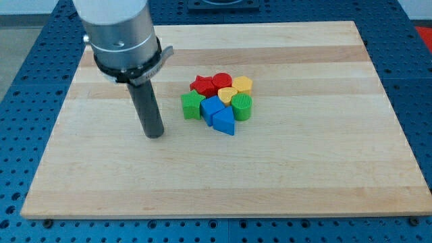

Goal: Move the triangle towards the bottom left

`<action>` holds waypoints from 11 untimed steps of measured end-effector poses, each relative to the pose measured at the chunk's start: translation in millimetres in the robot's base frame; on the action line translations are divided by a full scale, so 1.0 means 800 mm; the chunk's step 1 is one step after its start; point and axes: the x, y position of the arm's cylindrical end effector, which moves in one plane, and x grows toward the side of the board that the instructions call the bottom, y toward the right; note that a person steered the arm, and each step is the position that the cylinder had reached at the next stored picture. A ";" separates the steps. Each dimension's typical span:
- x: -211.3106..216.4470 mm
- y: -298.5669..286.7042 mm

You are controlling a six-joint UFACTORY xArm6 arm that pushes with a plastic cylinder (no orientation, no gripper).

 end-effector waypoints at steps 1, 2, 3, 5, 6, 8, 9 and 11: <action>0.056 0.074; 0.048 0.204; -0.026 0.252; -0.021 0.102; -0.027 0.096; -0.027 0.042; -0.017 0.020; 0.011 -0.037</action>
